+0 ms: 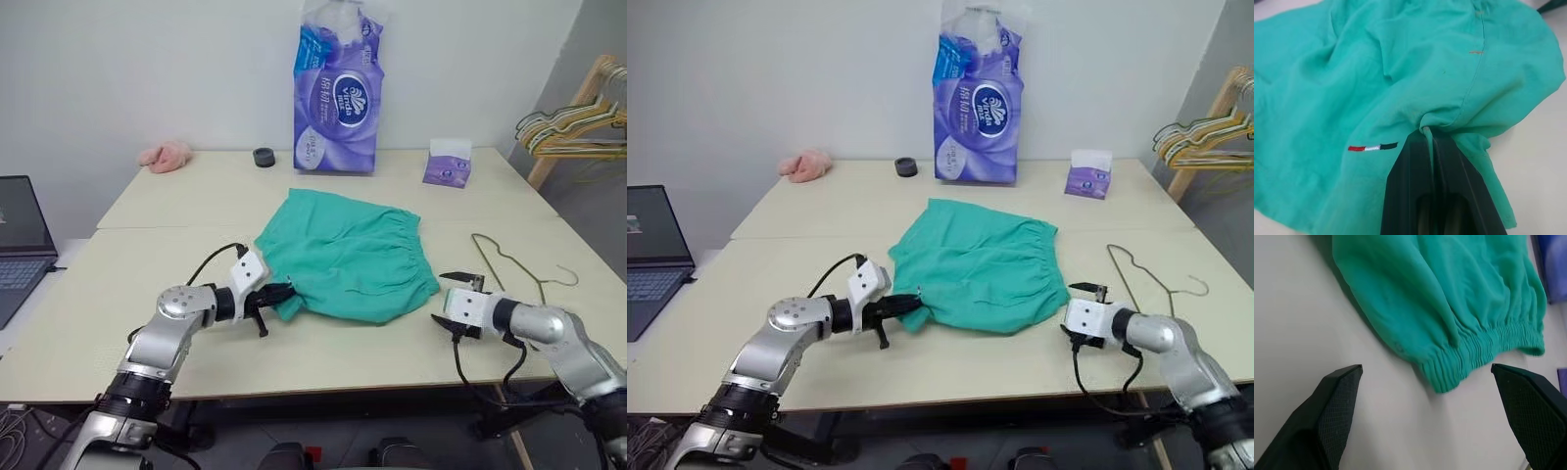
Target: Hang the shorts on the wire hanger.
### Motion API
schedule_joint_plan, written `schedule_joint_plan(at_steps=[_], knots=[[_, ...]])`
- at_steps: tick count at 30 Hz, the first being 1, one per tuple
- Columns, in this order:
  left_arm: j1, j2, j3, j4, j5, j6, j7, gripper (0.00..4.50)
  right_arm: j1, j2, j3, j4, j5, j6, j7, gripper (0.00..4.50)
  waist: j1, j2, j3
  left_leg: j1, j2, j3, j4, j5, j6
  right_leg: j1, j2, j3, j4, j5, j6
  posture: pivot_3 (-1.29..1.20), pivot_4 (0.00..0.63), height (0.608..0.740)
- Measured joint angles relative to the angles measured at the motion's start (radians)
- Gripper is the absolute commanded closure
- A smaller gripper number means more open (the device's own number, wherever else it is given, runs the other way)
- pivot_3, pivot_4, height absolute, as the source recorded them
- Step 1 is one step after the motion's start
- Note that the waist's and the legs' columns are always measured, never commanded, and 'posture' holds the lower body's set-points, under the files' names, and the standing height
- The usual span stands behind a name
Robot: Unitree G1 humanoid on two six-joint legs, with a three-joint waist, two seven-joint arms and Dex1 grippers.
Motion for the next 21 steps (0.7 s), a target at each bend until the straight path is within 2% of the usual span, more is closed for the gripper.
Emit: schedule_joint_plan(at_steps=[6, 10, 19, 21], knots=[[-0.001, 0.001, 0.001, 0.001, -0.005, 0.004, -0.004, 4.49, -0.132, 0.074, 0.068, 0.128, -0.082, -0.057, -0.038, 0.00, -0.003, 0.000, 0.000, 0.000, 0.000, -0.001, -0.001, 0.000, 0.000, 0.000, 0.000, 0.000, 0.001, 0.000, 0.000, -0.03, 0.008, 0.740], [-0.001, 0.023, 0.004, 0.010, -0.005, -0.002, -0.024, 4.50, -0.167, 0.093, 0.086, 0.189, -0.093, -0.066, -0.034, 1.26, -0.004, -0.001, 0.000, 0.000, 0.000, -0.001, -0.001, 0.000, 0.000, 0.000, 0.000, 0.000, 0.001, 0.000, 0.000, -0.03, 0.012, 0.740], [-0.001, 0.099, 0.015, 0.089, -0.002, -0.047, -0.094, 4.50, -0.176, 0.108, 0.088, 0.230, -0.056, -0.056, 0.023, 4.47, -0.003, 0.000, 0.000, 0.000, 0.000, -0.001, -0.001, 0.000, 0.000, -0.001, 0.000, 0.000, 0.001, 0.000, 0.000, -0.02, 0.010, 0.740], [-0.001, 0.117, 0.015, 0.090, -0.002, -0.049, -0.120, 4.50, -0.176, 0.110, 0.088, 0.216, -0.038, -0.047, 0.044, 4.47, -0.003, 0.000, 0.000, 0.000, 0.000, -0.001, -0.001, 0.000, 0.000, -0.002, 0.000, 0.000, 0.001, 0.000, 0.000, -0.02, 0.010, 0.740]])
